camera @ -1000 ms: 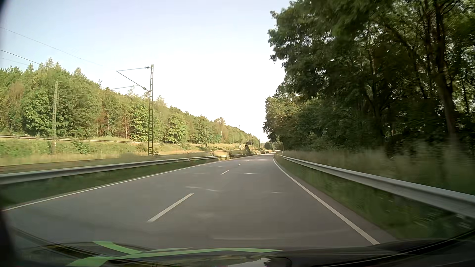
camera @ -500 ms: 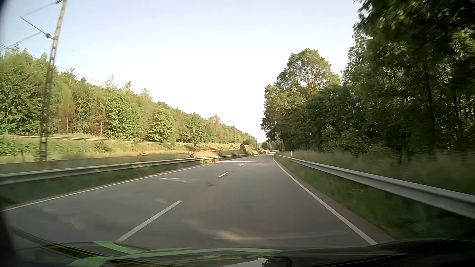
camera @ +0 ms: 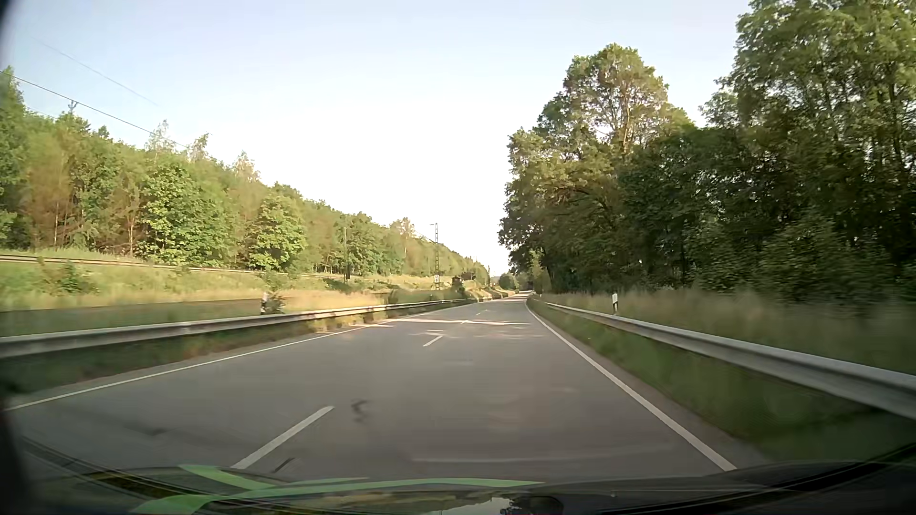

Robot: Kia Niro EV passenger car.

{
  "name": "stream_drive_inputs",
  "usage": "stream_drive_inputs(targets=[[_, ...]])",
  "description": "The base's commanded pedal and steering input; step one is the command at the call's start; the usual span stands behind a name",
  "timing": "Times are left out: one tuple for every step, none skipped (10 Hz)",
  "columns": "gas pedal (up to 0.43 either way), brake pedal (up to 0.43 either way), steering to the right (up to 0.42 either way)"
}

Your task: Follow the waypoints while adhering to traffic rules and regulations

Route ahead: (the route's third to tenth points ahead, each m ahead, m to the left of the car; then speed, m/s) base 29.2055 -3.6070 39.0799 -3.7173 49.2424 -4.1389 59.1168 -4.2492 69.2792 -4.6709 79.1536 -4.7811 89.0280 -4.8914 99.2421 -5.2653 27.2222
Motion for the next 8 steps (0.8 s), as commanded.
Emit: stream_drive_inputs(targets=[[0.24,0.0,0.004],[0.248,0.0,0.004],[0.248,0.0,0.004],[0.248,0.0,0.004],[0.248,0.0,0.004],[0.248,0.0,0.004],[0.248,0.0,0.004],[0.248,0.0,0.005]])
